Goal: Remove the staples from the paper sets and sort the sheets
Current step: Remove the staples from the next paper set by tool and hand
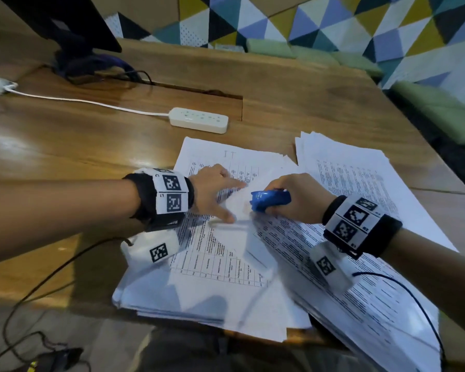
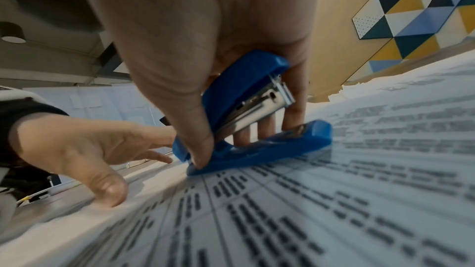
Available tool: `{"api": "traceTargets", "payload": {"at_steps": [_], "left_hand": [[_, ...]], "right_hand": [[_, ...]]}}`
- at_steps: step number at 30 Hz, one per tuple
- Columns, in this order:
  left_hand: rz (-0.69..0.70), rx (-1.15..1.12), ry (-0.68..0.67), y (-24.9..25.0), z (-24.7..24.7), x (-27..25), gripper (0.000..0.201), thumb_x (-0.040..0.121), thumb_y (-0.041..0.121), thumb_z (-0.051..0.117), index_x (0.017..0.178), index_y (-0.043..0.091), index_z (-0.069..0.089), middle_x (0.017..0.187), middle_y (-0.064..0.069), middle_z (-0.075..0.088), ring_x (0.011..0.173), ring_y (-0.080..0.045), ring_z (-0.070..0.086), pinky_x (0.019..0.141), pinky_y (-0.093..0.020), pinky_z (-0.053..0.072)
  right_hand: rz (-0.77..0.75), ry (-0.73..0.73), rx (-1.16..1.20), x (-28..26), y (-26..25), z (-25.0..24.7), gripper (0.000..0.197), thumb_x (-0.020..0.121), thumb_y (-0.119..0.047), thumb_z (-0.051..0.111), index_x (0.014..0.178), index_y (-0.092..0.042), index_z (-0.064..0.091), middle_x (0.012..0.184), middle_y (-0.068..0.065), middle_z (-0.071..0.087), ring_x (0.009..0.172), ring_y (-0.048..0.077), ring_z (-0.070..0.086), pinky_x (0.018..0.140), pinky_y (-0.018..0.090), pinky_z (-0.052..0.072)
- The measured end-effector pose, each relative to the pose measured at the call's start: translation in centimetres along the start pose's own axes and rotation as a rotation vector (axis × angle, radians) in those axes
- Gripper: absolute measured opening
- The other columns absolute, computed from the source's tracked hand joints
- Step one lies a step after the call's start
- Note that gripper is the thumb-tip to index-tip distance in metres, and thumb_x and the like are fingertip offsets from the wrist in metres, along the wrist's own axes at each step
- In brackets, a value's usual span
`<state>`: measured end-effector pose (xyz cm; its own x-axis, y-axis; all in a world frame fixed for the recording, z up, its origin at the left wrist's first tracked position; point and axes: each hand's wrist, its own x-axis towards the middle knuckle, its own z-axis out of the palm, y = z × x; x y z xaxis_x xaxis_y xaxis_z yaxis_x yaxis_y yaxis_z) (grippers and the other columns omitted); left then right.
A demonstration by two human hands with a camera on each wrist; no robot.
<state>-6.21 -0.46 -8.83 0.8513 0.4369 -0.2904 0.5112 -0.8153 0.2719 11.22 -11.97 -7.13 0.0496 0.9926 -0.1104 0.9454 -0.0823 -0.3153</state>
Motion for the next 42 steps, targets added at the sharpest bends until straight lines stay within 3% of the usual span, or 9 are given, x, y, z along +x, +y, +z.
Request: {"api": "traceTargets", "payload": {"at_steps": [7,12,16,21,26,32,35,38,42], "left_hand": [[0.030,0.188,-0.195,-0.7,0.5,1.5,0.092,0.076,0.068,0.049,0.142,0.047,-0.012,0.155,0.001,-0.021,0.143,-0.028,-0.014,0.108,-0.064,0.000],[0.080,0.327,-0.234,-0.8,0.3,2.6,0.101,0.064,0.086,0.039,0.133,0.050,-0.024,0.152,0.002,-0.029,0.142,-0.031,-0.019,0.107,-0.065,0.000],[0.098,0.400,-0.250,-0.8,-0.1,3.6,0.102,0.054,0.085,0.035,0.121,0.048,-0.034,0.150,0.002,-0.034,0.141,-0.031,-0.022,0.109,-0.065,-0.002],[0.130,0.435,-0.270,-0.9,0.0,4.3,0.112,0.038,0.100,0.023,0.112,0.051,-0.045,0.144,0.004,-0.043,0.138,-0.030,-0.029,0.109,-0.066,-0.005],[0.227,0.587,-0.264,-0.4,-0.1,4.6,0.118,0.053,0.090,0.015,0.136,0.022,-0.036,0.135,0.003,-0.047,0.136,-0.024,-0.033,0.113,-0.054,-0.006],[0.288,0.564,-0.279,-0.4,-0.4,4.7,0.125,0.055,0.094,0.012,0.140,0.013,-0.030,0.136,0.003,-0.044,0.135,-0.014,-0.032,0.115,-0.040,-0.010],[0.325,0.564,-0.239,-0.7,-0.3,4.9,0.129,0.045,0.093,-0.001,0.140,0.012,-0.030,0.139,0.002,-0.043,0.132,-0.012,-0.034,0.112,-0.036,-0.012],[0.324,0.570,-0.240,-0.7,-0.1,4.9,0.122,0.055,0.089,0.009,0.140,0.011,-0.032,0.140,0.001,-0.043,0.129,-0.010,-0.035,0.111,-0.033,-0.012],[0.340,0.533,-0.230,-0.7,-0.2,4.9,0.127,0.055,0.094,0.016,0.142,0.013,-0.029,0.149,0.001,-0.035,0.129,-0.007,-0.033,0.109,-0.033,-0.014]], "right_hand": [[-0.058,-0.016,-0.002,0.9,0.4,0.0,0.026,0.076,-0.023,0.071,0.101,-0.018,0.069,0.089,-0.004,0.065,0.081,0.012,0.052,0.070,0.023,0.032],[-0.121,-0.033,0.004,1.0,0.6,-0.1,0.031,0.076,-0.024,0.072,0.106,-0.016,0.068,0.084,-0.004,0.057,0.077,0.010,0.046,0.061,0.013,0.030],[-0.130,-0.031,-0.029,1.1,0.8,0.2,0.031,0.076,-0.023,0.071,0.104,-0.013,0.068,0.093,0.007,0.065,0.079,0.018,0.051,0.066,0.024,0.029],[-0.145,0.024,0.007,0.9,0.8,0.9,0.021,0.075,-0.023,0.070,0.092,-0.011,0.069,0.078,0.004,0.062,0.068,0.018,0.049,0.058,0.024,0.030],[-0.147,0.068,-0.010,0.8,0.7,1.5,0.016,0.075,-0.026,0.065,0.076,-0.010,0.066,0.064,-0.003,0.050,0.060,0.019,0.043,0.059,0.026,0.030],[-0.217,0.005,0.034,1.5,1.1,1.0,0.016,0.070,-0.019,0.069,0.080,-0.006,0.068,0.059,-0.016,0.041,0.062,0.006,0.034,0.056,0.008,0.032],[-0.184,0.029,-0.001,1.5,0.8,1.2,0.024,0.067,-0.028,0.058,0.078,-0.009,0.069,0.061,-0.007,0.049,0.057,0.015,0.042,0.052,0.019,0.026],[-0.166,0.060,-0.002,1.4,0.8,1.4,0.024,0.065,-0.029,0.056,0.077,-0.011,0.068,0.061,-0.006,0.049,0.059,0.019,0.045,0.057,0.023,0.029],[-0.306,0.016,0.117,2.0,0.6,0.6,0.024,0.064,-0.015,0.065,0.087,-0.023,0.061,0.079,-0.004,0.051,0.068,-0.017,0.044,0.063,-0.004,0.029]]}}
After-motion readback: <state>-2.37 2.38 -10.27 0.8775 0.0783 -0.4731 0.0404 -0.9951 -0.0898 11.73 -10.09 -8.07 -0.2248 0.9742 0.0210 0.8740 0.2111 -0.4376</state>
